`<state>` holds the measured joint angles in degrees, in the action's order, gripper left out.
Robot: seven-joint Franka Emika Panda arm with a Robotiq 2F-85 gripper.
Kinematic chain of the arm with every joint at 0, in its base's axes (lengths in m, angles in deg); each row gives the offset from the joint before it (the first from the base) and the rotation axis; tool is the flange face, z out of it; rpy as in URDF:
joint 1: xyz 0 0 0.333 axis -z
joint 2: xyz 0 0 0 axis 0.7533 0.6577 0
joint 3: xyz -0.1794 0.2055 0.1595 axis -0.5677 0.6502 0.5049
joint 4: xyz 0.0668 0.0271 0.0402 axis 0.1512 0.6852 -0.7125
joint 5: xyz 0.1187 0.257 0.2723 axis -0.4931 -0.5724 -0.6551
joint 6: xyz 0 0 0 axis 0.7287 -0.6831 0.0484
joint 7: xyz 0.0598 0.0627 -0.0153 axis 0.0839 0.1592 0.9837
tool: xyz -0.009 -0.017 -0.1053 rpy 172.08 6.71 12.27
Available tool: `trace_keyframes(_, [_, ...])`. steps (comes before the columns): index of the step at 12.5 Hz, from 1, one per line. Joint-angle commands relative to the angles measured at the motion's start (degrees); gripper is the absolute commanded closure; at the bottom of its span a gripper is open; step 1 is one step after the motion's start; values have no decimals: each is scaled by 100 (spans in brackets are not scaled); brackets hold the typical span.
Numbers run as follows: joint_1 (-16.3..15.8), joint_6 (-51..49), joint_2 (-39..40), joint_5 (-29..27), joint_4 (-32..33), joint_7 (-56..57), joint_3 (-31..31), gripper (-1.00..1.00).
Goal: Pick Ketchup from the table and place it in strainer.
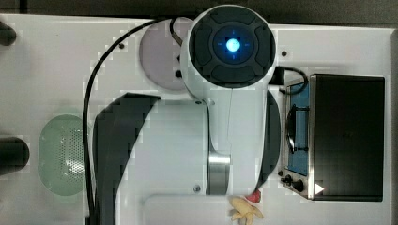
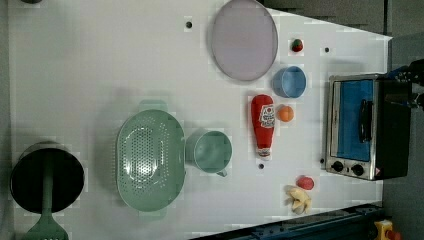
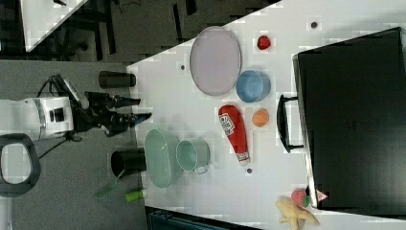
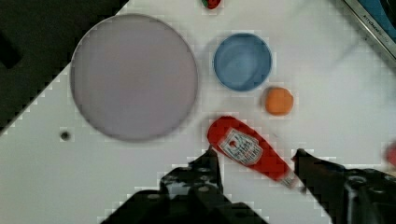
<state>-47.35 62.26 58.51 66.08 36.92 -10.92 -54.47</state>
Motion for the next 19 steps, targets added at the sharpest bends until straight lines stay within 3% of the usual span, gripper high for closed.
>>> trace_keyframes(1, [602, -1104, -1243, -98, 520, 29, 221, -59])
trace_keyframes(3, [592, -1031, -1204, -99, 664, 46, 237, -99])
trace_keyframes(7, [582, -441, -944, -99, 1112, 845, 393, -100])
trace_keyframes(13, [576, 916, -389, -97, 2026, 3728, 654, -100])
trace_keyframes(19, [575, 2716, 158, -90, 2998, 5764, 748, -100])
